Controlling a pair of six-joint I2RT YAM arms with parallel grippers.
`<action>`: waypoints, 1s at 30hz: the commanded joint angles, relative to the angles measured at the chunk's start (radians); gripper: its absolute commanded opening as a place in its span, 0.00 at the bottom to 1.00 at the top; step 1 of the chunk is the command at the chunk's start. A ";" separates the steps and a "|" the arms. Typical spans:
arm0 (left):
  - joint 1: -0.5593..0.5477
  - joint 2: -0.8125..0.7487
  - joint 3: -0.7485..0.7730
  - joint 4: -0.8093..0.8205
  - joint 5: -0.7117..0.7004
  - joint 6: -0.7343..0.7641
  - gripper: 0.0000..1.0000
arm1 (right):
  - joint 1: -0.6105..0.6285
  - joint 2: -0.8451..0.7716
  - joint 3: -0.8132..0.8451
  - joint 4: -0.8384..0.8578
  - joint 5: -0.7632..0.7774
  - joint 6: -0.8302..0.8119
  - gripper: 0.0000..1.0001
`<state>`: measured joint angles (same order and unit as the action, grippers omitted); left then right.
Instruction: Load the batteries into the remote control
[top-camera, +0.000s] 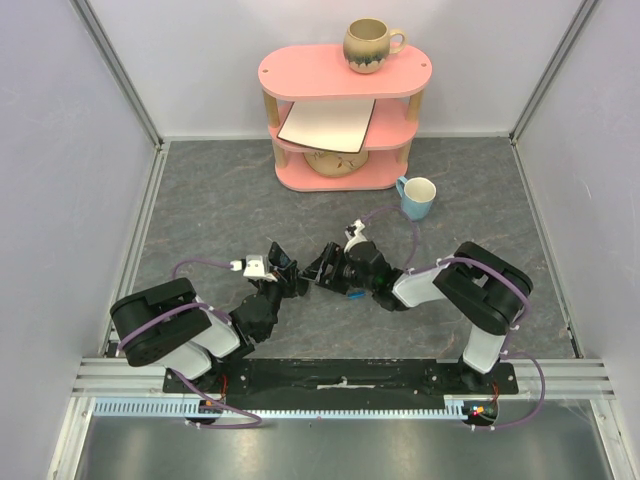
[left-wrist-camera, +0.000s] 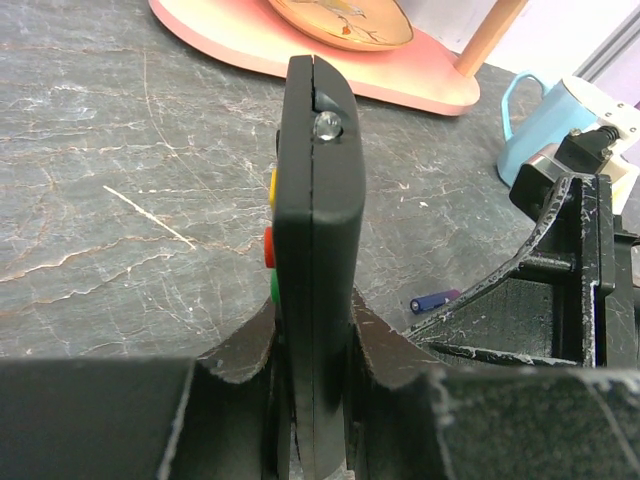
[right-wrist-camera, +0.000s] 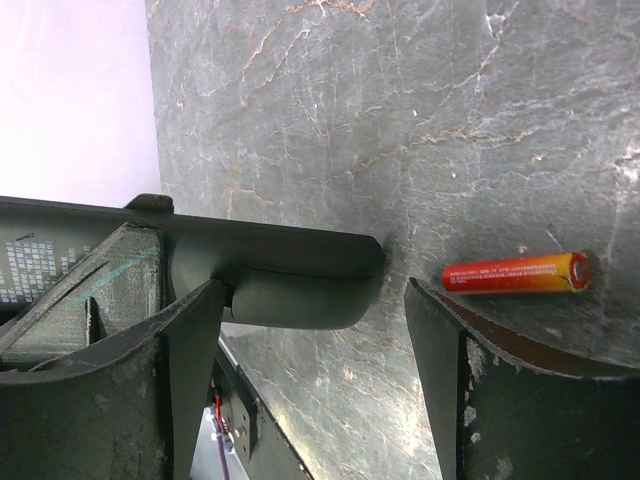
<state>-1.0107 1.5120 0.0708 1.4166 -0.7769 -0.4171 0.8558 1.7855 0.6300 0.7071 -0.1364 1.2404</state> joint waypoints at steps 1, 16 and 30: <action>-0.015 0.028 -0.054 0.248 -0.025 0.061 0.02 | 0.005 0.028 0.053 -0.078 0.018 -0.016 0.80; -0.022 0.047 -0.049 0.248 -0.024 0.063 0.02 | 0.034 0.095 0.163 -0.409 0.024 -0.108 0.67; -0.023 0.043 -0.049 0.248 -0.028 0.061 0.02 | 0.038 0.143 0.116 -0.333 -0.003 -0.084 0.68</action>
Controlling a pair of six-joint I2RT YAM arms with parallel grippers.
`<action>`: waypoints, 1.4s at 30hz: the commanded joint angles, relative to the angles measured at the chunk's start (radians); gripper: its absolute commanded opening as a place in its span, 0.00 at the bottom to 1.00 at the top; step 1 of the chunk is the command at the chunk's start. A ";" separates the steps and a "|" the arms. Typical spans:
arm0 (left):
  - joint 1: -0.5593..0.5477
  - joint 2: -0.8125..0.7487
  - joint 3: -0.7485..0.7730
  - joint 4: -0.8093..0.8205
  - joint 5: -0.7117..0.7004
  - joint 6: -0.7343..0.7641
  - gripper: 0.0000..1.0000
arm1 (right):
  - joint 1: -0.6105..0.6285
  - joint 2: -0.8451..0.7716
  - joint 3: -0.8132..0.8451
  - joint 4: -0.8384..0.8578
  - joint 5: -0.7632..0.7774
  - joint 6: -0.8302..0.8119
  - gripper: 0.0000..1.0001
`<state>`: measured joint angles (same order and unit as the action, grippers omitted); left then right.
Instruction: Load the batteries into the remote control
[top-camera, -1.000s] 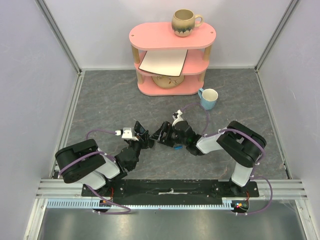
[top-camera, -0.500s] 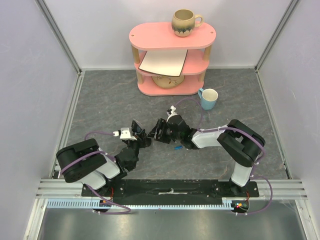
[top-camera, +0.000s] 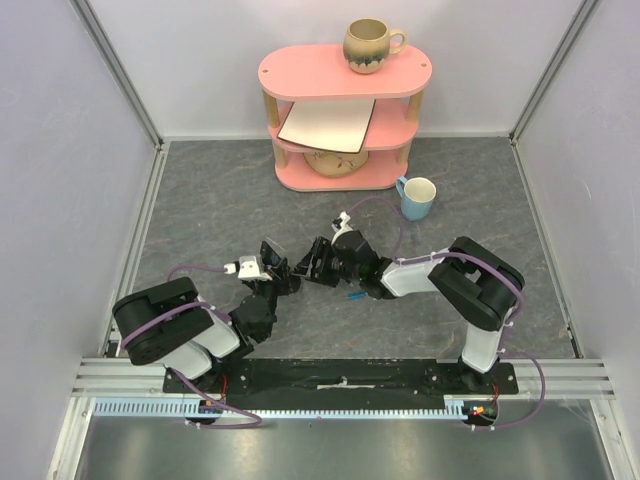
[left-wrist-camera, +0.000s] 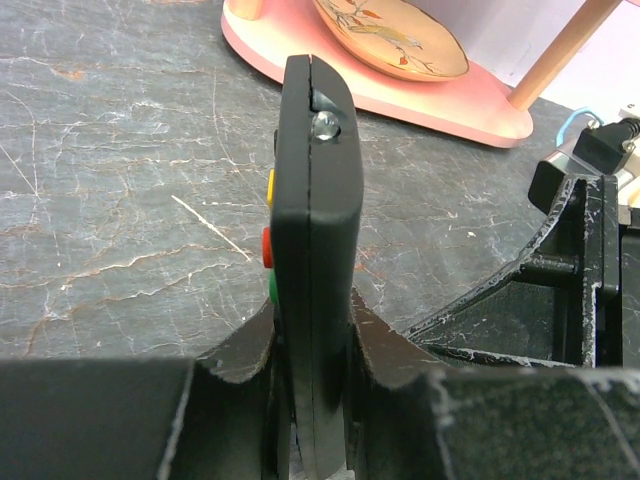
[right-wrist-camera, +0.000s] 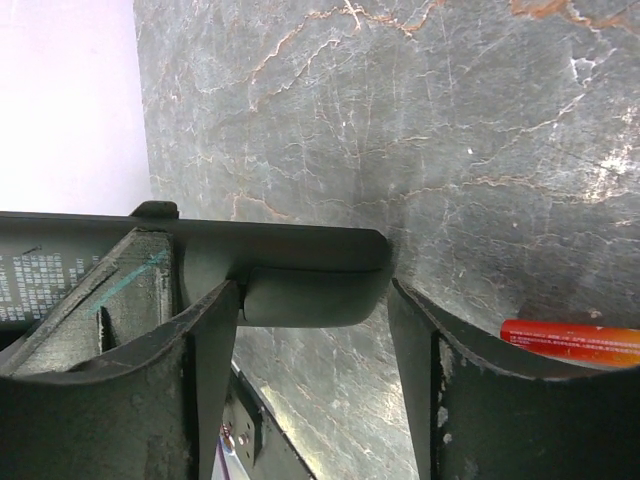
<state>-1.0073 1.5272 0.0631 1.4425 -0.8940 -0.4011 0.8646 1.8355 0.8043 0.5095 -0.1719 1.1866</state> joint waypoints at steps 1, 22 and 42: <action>-0.027 0.028 -0.042 0.222 0.089 0.042 0.02 | 0.028 0.096 -0.065 -0.125 0.026 -0.027 0.71; -0.027 0.028 -0.043 0.222 0.078 0.053 0.02 | 0.030 0.133 -0.068 -0.160 0.031 -0.039 0.67; -0.027 0.025 -0.040 0.222 0.066 0.071 0.02 | 0.020 0.053 -0.060 -0.290 0.078 -0.085 0.66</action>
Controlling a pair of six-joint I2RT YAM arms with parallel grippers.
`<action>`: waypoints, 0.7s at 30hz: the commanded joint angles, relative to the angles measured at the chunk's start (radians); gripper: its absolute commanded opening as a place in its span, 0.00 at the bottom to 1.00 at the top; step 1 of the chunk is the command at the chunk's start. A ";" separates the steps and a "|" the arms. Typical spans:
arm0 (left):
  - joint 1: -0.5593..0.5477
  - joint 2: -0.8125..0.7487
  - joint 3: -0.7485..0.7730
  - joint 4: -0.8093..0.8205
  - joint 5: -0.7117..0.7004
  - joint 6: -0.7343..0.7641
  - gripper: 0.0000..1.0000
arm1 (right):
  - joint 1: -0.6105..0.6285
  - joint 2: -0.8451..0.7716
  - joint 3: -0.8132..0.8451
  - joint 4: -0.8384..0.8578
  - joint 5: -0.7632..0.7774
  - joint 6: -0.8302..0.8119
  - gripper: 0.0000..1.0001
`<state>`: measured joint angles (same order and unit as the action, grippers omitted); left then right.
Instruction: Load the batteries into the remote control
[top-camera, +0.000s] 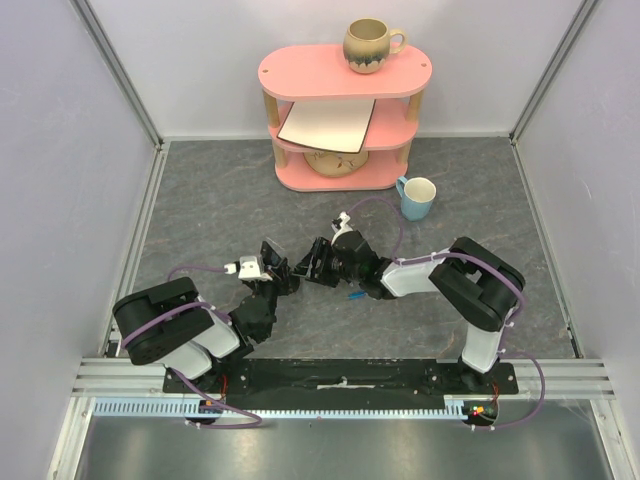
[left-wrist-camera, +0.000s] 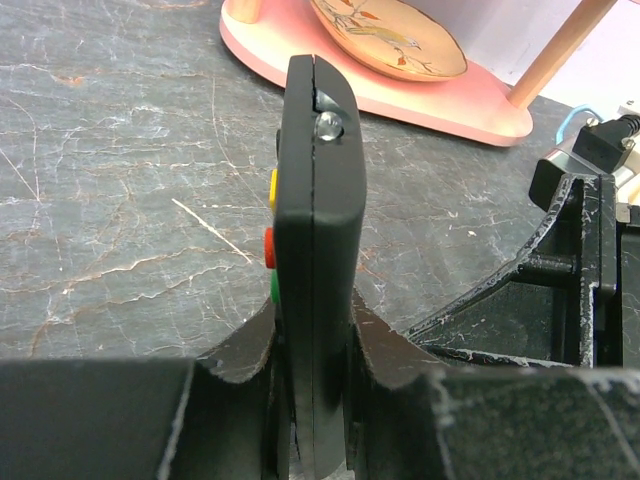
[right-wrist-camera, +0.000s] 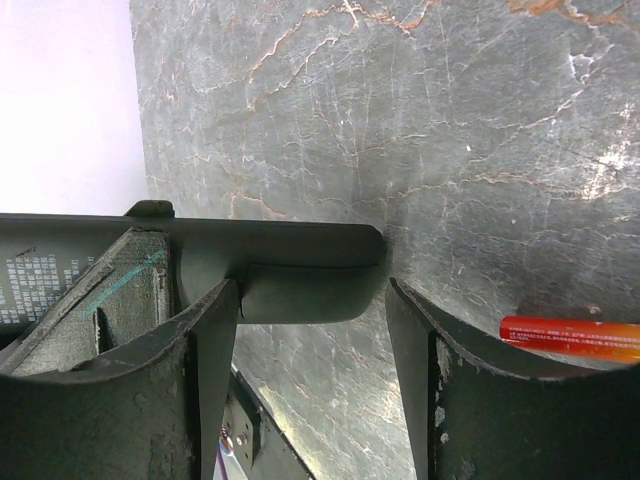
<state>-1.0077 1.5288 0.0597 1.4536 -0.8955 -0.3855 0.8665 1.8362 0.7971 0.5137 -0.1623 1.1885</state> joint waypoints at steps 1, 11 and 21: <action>-0.025 0.024 -0.037 0.211 0.067 0.056 0.02 | 0.016 0.051 -0.055 -0.294 0.067 -0.087 0.66; -0.026 0.028 -0.035 0.211 0.060 0.056 0.02 | 0.014 0.015 -0.065 -0.304 0.072 -0.090 0.67; -0.025 0.036 -0.035 0.211 0.049 0.050 0.02 | 0.011 -0.005 -0.079 -0.305 0.073 -0.090 0.67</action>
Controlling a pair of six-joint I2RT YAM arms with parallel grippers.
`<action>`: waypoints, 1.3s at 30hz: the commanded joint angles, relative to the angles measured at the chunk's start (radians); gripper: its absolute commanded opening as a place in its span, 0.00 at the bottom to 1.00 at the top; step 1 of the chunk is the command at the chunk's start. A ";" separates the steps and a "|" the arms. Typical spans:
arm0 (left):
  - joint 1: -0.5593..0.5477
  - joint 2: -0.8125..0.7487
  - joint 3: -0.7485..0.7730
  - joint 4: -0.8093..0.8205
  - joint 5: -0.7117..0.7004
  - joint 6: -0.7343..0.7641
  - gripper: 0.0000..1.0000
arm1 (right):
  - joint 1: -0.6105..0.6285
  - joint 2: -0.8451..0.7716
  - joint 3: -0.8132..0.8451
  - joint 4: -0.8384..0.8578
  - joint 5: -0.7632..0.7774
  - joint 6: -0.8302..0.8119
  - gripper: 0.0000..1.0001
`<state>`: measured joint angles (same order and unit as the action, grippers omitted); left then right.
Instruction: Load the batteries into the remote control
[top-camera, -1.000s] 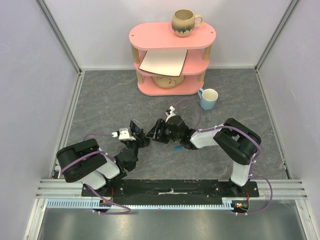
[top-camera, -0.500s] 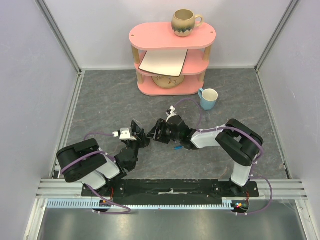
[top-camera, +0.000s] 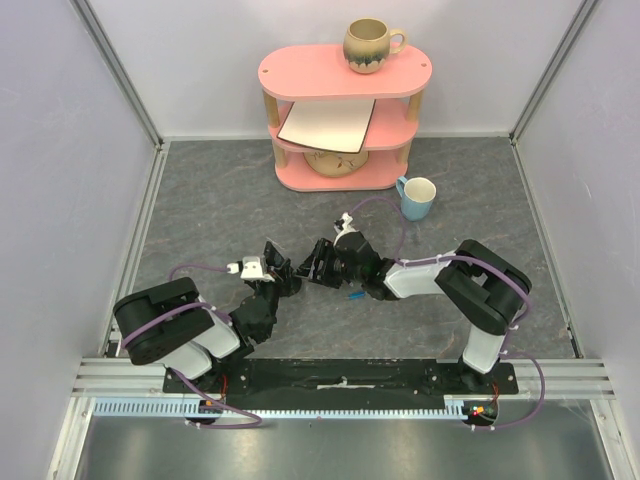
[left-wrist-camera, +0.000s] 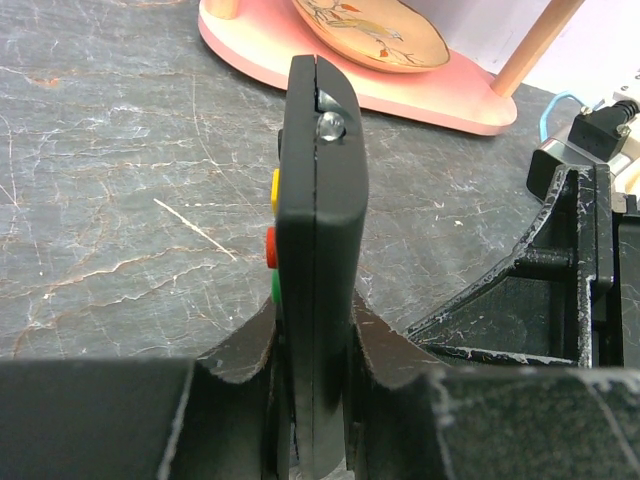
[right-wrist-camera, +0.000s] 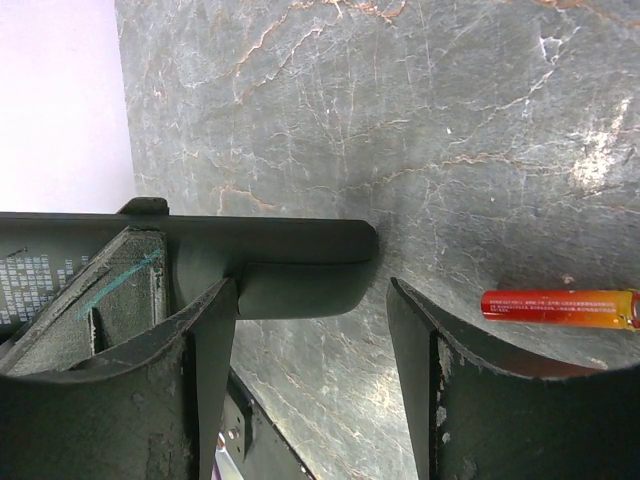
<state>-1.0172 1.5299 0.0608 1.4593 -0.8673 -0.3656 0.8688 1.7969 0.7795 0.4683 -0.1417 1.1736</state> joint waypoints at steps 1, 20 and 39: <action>-0.017 0.035 -0.036 0.207 0.022 0.030 0.02 | 0.009 0.033 -0.063 -0.260 0.053 -0.074 0.67; -0.015 0.052 -0.029 0.202 -0.030 0.056 0.02 | 0.004 -0.024 -0.086 -0.267 0.054 -0.078 0.68; -0.018 0.058 -0.030 0.202 -0.009 0.028 0.02 | 0.004 -0.057 -0.100 -0.267 0.060 -0.083 0.68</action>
<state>-1.0286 1.5471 0.0662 1.4738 -0.8612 -0.3653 0.8677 1.7206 0.7307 0.4244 -0.1127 1.1576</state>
